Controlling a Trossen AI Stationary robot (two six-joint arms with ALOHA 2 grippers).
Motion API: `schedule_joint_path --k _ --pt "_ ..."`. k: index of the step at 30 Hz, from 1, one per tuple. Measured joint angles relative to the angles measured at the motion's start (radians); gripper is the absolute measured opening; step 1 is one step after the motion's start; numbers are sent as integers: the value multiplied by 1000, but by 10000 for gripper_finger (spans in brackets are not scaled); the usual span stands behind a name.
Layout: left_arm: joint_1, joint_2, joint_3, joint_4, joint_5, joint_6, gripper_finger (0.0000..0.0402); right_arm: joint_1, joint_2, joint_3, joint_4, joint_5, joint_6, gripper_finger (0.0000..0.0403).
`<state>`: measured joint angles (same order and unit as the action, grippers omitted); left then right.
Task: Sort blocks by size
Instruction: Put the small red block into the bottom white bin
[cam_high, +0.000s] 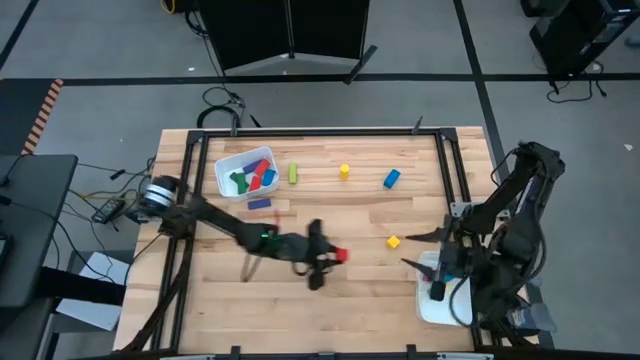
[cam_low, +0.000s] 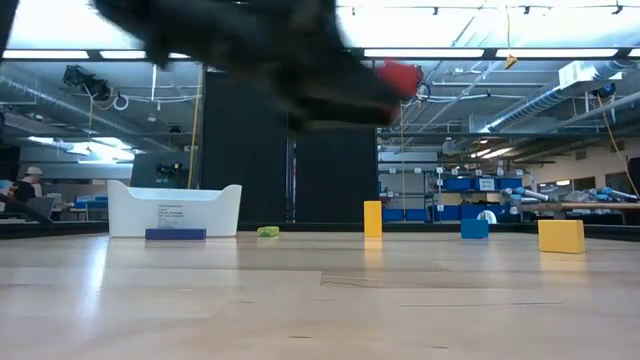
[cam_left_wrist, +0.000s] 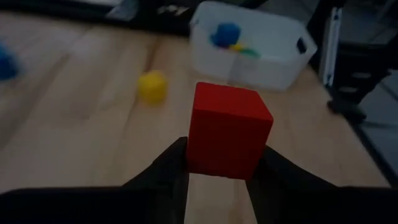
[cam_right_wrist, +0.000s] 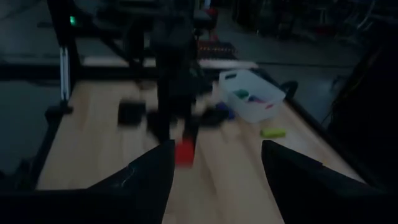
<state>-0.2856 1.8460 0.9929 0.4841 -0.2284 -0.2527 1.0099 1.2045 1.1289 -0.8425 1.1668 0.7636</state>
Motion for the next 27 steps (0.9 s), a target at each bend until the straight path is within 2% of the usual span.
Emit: schedule_joint_path --k 6,9,16,24,27 --pt "53 289 387 14 178 62 130 16 -37 0 10 47 -34 257" --pt "69 424 586 -37 248 64 130 17 -41 0 13 58 -42 255" --pt "87 681 991 -193 311 65 130 18 -42 0 40 72 -81 256" --pt "93 905 1360 -294 331 59 130 18 -41 0 84 97 -143 252" --pt "96 917 1344 -206 319 33 130 18 -41 0 96 98 -158 252"
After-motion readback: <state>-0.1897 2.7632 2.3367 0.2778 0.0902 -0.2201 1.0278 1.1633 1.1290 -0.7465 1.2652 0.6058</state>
